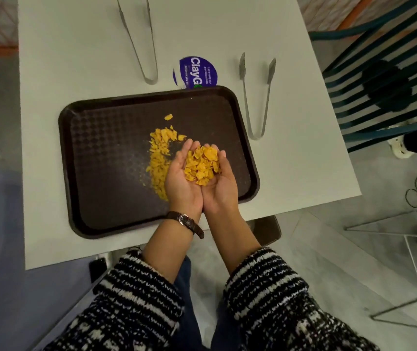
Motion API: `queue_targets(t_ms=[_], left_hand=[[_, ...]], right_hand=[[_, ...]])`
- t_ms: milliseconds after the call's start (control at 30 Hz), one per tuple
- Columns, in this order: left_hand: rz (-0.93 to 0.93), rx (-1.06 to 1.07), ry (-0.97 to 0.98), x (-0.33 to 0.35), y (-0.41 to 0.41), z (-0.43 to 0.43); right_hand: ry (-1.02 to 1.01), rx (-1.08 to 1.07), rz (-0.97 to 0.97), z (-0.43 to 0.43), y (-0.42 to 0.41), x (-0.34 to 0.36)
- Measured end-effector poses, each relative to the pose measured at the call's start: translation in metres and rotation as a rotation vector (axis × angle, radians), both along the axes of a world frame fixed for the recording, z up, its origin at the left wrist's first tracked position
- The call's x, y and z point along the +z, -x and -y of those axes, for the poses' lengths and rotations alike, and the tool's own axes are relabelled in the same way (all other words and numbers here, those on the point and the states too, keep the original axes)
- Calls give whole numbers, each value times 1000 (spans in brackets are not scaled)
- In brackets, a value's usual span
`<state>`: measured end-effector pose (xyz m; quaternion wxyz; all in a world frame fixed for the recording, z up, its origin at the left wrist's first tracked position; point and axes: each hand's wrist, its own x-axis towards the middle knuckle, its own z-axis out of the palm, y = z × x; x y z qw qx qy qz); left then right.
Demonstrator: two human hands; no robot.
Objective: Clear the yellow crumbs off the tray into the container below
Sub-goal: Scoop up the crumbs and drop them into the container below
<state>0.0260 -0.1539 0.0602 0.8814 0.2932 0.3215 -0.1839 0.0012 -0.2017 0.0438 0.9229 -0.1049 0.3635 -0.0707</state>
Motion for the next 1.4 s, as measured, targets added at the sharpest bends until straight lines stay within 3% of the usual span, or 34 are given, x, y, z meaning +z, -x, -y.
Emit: queue_targets(t_ms=[200, 433, 667, 900, 1033, 1133, 1267, 1400], left_hand=[[48, -73, 70, -5, 76, 63], [-45, -159, 77, -30, 185, 136], [-150, -336, -48, -119, 246, 187], [-272, -520, -173, -280, 243, 239], [-264, -707, -342, -359, 222, 257], [-210, -871, -451, -399, 205, 260], [-200, -950, -435, -407, 195, 262], [-208, -940, -397, -350, 208, 268]], right_hand=[[69, -55, 33, 62, 77, -8], [59, -152, -59, 131, 190, -35], [27, -271, -174, 177, 259, -124], [5, -368, -434, 223, 259, -276], [17, -351, -593, 244, 242, -349], [44, -280, -599, 259, 242, -396], [6, -203, -555, 268, 243, -413], [-32, -227, -456, 260, 240, -364]])
